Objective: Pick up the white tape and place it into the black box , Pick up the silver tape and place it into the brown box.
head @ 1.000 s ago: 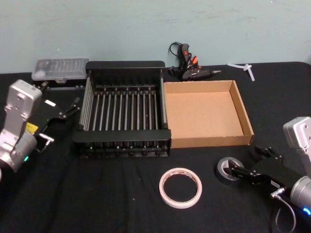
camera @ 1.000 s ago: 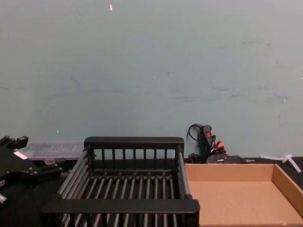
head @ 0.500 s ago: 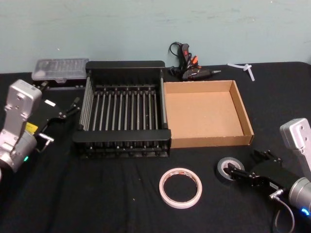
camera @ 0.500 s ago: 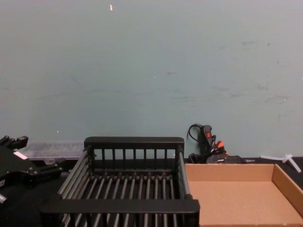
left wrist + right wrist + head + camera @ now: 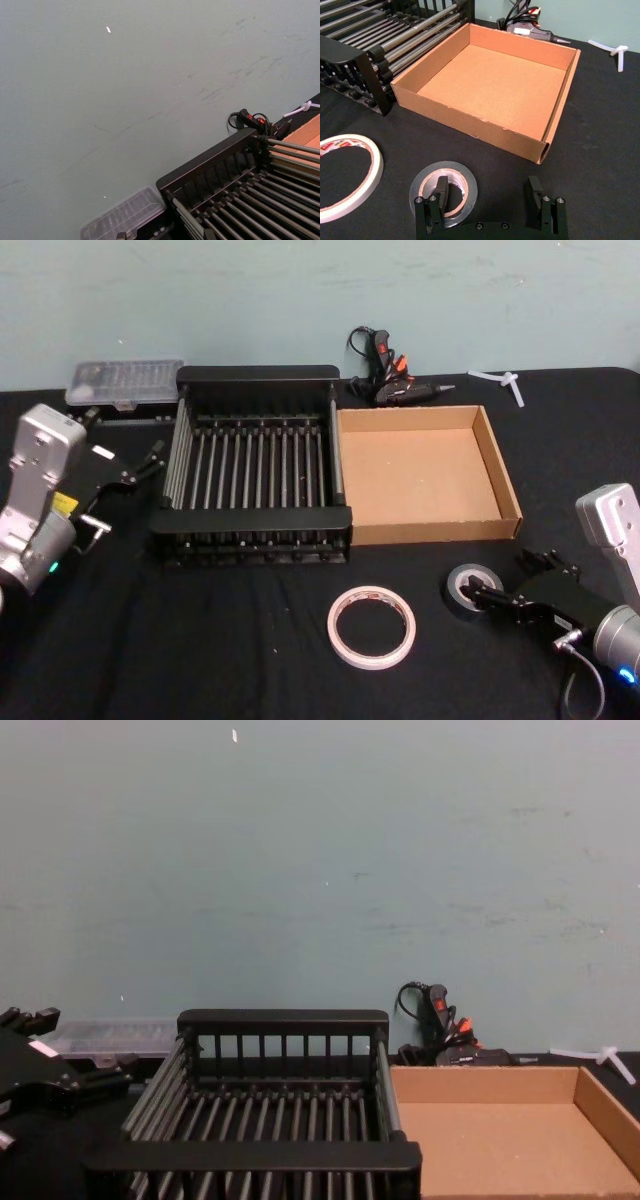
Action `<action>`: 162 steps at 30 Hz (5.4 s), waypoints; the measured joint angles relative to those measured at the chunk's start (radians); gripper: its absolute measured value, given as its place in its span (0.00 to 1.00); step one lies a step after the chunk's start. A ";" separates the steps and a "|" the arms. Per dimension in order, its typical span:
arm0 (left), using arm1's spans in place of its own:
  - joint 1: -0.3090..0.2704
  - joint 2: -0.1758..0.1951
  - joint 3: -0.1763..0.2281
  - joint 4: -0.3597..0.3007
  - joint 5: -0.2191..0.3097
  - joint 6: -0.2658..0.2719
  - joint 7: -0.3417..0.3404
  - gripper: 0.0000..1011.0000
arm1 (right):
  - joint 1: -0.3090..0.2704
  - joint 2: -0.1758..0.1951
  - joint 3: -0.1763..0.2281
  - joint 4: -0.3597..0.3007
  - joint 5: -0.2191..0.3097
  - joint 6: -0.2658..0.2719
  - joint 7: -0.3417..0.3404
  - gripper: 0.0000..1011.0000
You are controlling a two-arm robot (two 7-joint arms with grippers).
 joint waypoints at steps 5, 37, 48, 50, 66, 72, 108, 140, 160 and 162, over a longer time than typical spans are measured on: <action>0.000 0.000 0.000 0.000 0.000 0.000 0.000 0.99 | 0.000 0.001 -0.001 0.000 0.000 0.000 0.000 0.98; 0.000 0.000 0.000 0.000 0.000 0.000 0.000 0.99 | 0.000 0.003 -0.002 -0.001 0.003 -0.002 -0.002 0.14; 0.000 0.000 0.000 0.000 0.000 0.000 0.000 0.99 | -0.004 0.001 0.004 -0.004 0.003 -0.008 0.005 0.14; 0.000 0.000 0.000 0.000 0.000 0.000 0.000 0.99 | -0.006 0.001 0.007 -0.009 0.004 -0.013 0.010 0.14; 0.000 0.000 0.000 0.000 0.000 0.000 0.000 0.99 | -0.012 0.023 0.031 -0.074 0.033 -0.062 0.055 0.14; 0.000 0.000 0.000 0.000 0.000 0.000 0.000 0.99 | 0.017 0.025 0.032 -0.081 0.041 -0.082 0.061 0.14; 0.000 0.000 0.000 0.000 0.000 0.000 0.000 0.99 | 0.390 -0.145 -0.073 0.245 -0.023 -0.139 0.002 0.14; 0.000 0.000 0.000 0.000 0.000 0.000 0.000 0.99 | 0.537 -0.252 -0.102 0.523 -0.116 -0.124 -0.016 0.14; 0.000 0.000 0.000 0.000 0.000 0.000 0.000 0.99 | 0.536 -0.250 -0.101 0.522 -0.113 -0.124 -0.015 0.58; 0.000 0.000 0.000 0.000 0.000 0.000 0.000 0.99 | 0.536 -0.250 -0.101 0.521 -0.113 -0.124 -0.015 0.64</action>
